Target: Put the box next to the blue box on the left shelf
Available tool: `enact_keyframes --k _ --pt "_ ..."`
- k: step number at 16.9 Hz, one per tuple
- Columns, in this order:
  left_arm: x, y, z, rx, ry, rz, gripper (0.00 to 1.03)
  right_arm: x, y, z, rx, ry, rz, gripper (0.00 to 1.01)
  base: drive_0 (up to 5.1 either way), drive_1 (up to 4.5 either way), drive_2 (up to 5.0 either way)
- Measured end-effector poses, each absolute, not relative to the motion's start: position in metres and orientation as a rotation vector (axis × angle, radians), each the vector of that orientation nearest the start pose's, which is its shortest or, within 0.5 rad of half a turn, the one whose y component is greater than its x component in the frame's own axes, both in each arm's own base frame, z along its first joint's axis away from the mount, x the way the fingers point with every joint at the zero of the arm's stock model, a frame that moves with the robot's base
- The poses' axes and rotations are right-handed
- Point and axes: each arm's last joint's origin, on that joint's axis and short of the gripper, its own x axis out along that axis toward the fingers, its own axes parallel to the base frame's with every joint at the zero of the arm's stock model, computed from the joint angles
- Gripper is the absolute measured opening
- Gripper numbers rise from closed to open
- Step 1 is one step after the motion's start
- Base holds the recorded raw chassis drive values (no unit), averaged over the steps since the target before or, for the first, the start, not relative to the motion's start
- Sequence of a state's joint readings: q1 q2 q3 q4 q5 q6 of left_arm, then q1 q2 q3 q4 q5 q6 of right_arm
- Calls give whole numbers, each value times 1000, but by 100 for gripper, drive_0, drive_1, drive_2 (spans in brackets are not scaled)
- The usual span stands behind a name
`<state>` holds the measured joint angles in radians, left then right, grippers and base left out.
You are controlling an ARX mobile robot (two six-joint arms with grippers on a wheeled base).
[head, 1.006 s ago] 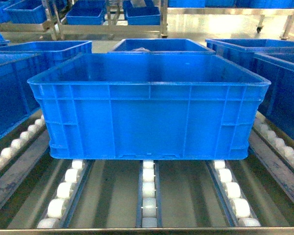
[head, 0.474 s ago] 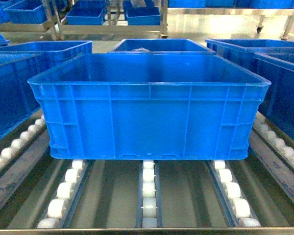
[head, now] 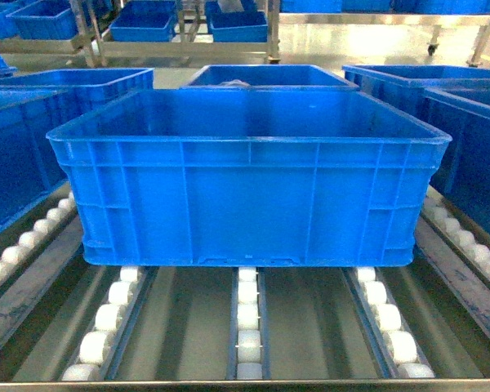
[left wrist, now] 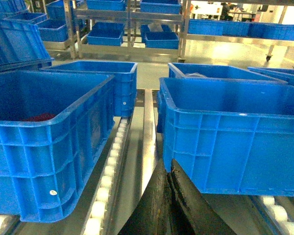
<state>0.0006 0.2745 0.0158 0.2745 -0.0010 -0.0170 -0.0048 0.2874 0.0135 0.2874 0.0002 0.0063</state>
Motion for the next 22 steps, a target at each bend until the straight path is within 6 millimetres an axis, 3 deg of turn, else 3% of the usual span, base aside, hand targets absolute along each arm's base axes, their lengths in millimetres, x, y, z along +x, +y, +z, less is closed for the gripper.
enact_keyframes --k 7,8,13,17,22 --pt "99 0 165 -17 36 0 1 103 -1 166 6 26 -5 1 0 0 0" --pt "97 0 170 -17 -19 2 1 98 0 166 6 14 -4 1 0 0 0" --pt "97 0 168 -14 0 1 1 97 0 167 6 -4 0 1 0 0 0" --pt "97 0 168 -15 0 1 44 97 0 167 6 -4 0 46 0 0 0" --pt "97 0 168 -15 0 1 58 97 0 167 6 -4 0 60 0 0 0"
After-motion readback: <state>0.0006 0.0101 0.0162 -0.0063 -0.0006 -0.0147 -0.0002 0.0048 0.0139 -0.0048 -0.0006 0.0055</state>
